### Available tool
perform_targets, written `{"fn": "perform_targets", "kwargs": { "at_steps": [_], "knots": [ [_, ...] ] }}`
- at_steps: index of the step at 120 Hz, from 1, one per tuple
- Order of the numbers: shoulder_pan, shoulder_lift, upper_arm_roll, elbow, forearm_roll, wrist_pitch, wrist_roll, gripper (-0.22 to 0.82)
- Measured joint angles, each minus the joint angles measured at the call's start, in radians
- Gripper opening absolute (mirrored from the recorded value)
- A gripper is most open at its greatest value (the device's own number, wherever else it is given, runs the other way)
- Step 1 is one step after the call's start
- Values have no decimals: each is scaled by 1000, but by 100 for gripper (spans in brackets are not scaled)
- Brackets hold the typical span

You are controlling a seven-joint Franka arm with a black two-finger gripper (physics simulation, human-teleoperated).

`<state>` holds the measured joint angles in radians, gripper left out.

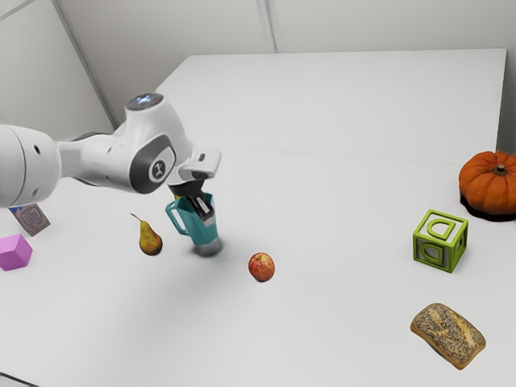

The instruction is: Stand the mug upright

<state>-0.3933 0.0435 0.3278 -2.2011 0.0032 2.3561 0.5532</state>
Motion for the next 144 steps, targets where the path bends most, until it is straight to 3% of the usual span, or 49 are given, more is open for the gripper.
{"fn": "perform_targets", "kwargs": {
  "at_steps": [86,118,144],
  "knots": [
    [-15,28,0,-42,71,107,-89,-17],
    [-14,27,-2,-42,67,111,-94,3],
    [-16,26,-3,-42,65,111,-96,28]
  ]
}}
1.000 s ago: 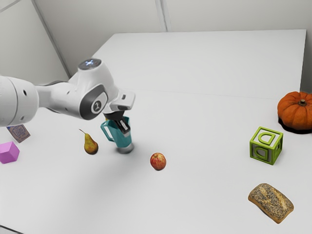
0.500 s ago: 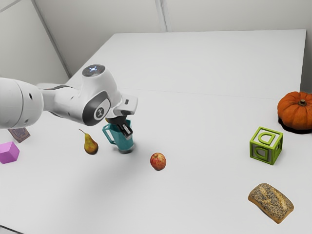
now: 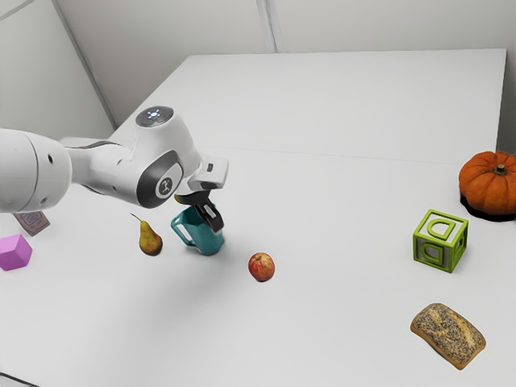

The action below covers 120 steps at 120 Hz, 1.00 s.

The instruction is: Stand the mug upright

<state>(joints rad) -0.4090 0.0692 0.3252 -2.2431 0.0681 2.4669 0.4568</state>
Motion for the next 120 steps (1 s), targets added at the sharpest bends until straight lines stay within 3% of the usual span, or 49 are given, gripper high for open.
{"fn": "perform_targets", "kwargs": {
  "at_steps": [30,68,105,120],
  "knots": [
    [-1,-16,-5,3,-3,-2,-4,49],
    [-3,-73,-28,53,-5,-28,-11,58],
    [9,8,-27,390,-12,-347,-41,60],
    [51,44,-18,466,-18,-477,-66,60]
  ]
}}
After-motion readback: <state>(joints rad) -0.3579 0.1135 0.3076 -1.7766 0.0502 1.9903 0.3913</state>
